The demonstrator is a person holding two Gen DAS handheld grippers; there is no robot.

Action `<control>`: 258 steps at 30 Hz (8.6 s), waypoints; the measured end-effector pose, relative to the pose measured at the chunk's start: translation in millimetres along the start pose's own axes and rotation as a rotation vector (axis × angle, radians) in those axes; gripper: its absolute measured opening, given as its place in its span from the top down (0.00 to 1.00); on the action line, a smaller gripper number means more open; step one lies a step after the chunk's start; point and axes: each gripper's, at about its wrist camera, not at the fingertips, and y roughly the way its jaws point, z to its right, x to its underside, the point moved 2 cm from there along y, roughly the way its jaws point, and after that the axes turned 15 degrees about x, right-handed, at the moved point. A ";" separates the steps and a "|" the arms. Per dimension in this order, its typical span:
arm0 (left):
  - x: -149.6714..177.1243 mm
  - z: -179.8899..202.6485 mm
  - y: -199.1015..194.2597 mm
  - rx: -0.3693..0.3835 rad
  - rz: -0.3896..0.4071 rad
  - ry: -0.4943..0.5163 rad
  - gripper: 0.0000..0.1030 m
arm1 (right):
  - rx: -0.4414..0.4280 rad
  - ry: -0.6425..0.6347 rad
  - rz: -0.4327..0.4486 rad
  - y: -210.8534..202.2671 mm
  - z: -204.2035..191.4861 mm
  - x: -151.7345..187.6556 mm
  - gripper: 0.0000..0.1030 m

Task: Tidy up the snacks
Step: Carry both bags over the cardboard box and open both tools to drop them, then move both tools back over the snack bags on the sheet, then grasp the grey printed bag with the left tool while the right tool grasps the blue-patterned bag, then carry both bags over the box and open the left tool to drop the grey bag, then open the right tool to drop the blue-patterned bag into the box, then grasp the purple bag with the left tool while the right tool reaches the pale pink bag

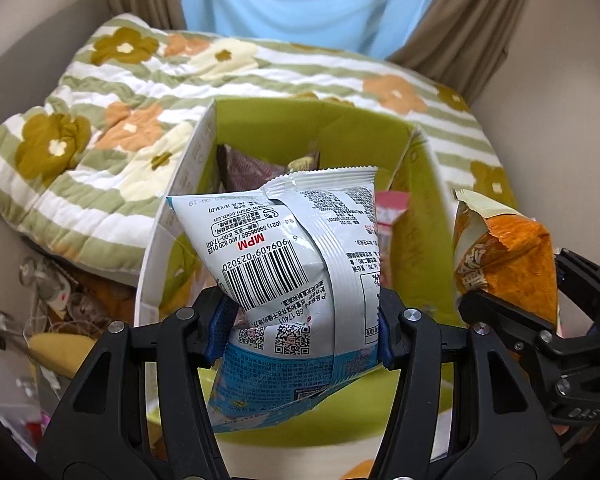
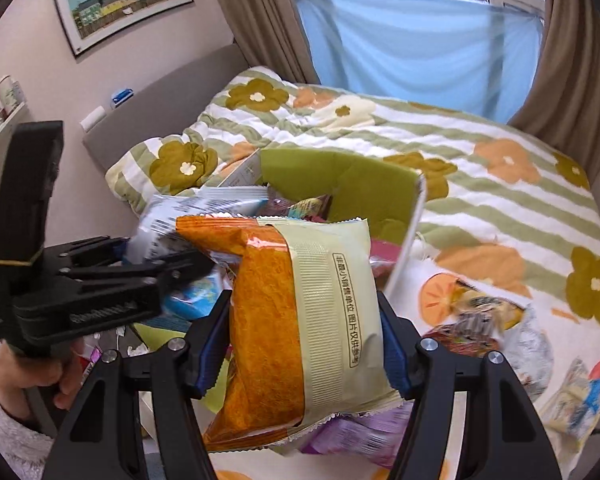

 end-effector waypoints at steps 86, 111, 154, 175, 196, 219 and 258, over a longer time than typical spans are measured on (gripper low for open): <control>21.9 304.9 99.2 0.190 -0.062 0.263 0.03 | 0.391 0.296 0.049 -105.5 267.7 128.0 0.00; 39.3 315.7 281.1 -0.005 -0.315 0.310 0.03 | 0.268 0.438 -0.157 21.4 382.2 171.9 0.00; 43.2 344.4 236.7 0.073 -0.248 0.399 0.32 | 0.394 0.325 -0.075 8.4 360.4 151.2 0.37; 0.9 295.7 53.4 -0.009 0.060 0.241 0.32 | 0.257 0.168 0.114 -75.0 278.4 72.7 0.38; 6.5 42.5 -13.3 -0.103 -0.018 0.099 0.32 | 0.126 0.049 0.123 -29.5 70.6 -27.9 0.38; 18.1 -14.9 3.3 0.010 -0.085 0.137 0.06 | 0.187 0.134 0.011 36.8 12.2 -55.8 0.38; 5.6 98.0 -9.7 0.103 -0.073 0.452 0.06 | 0.194 0.283 0.182 -51.6 65.0 -9.2 0.00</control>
